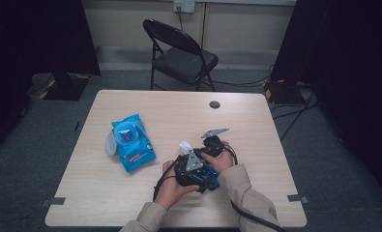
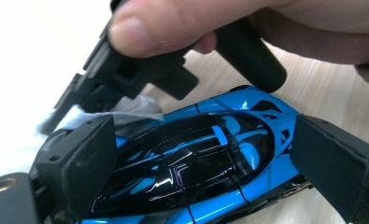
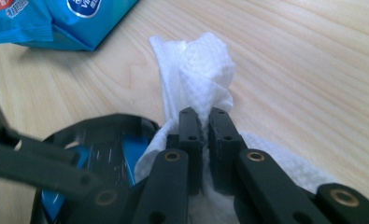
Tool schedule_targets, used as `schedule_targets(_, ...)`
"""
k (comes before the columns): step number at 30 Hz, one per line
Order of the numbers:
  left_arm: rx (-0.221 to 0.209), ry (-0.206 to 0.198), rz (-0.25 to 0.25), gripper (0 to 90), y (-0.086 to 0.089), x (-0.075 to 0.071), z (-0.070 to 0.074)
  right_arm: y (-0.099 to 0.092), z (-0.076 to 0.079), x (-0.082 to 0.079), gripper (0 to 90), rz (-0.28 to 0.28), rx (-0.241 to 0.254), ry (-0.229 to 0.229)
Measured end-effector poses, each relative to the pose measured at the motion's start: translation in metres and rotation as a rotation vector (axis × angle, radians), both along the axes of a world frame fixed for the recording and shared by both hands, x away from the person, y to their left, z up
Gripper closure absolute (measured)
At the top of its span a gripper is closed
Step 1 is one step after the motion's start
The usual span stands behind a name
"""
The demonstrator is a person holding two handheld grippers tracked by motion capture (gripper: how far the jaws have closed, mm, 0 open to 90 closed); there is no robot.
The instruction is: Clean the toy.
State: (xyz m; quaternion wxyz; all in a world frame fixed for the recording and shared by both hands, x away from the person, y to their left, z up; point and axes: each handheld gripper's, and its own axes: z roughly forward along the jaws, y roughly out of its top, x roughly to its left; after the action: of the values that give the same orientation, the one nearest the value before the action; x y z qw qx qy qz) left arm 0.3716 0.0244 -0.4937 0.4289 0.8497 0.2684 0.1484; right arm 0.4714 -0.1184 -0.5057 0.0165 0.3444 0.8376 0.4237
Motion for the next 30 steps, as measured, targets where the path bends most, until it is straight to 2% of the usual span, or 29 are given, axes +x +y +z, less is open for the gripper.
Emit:
schedule_targets(3, -0.001, -0.005, 0.005, 7.1, 0.001, 0.0, -0.001, 0.004, 0.0, 0.003, 85.7, 0.007, -0.004, -0.006)
schedule_targets(6, -0.004, -0.011, 0.007, 7.2, 0.001, 0.0, -0.001, 0.003, 0.001, 0.006, 85.7, -0.013, 0.013, 0.01)
schedule_targets(7, -0.002, -0.01, 0.006, 7.4, 0.001, 0.0, -0.001, 0.002, 0.002, 0.006, 85.8, -0.014, 0.029, 0.001)
schedule_targets(9, 0.002, -0.009, 0.008, 7.6, 0.001, 0.0, -0.001, -0.002, 0.004, 0.004, 85.8, -0.02, 0.013, -0.009)
schedule_targets(11, 0.004, -0.009, 0.01, 7.6, 0.0, 0.0, -0.001, -0.007, 0.006, 0.002, 85.8, -0.03, 0.017, -0.021)
schedule_targets(14, 0.003, -0.01, 0.01, 7.6, 0.0, 0.0, -0.001, -0.019, 0.011, -0.003, 85.9, -0.034, 0.033, -0.037)
schedule_targets(17, 0.002, -0.008, 0.01, 7.6, 0.0, 0.0, -0.001, -0.03, 0.016, -0.009, 85.9, -0.038, 0.027, -0.054)
schedule_targets(30, 0.008, 0.0, 0.008, 7.6, 0.0, 0.001, 0.0, -0.083, 0.034, -0.04, 85.9, -0.098, 0.048, -0.103)
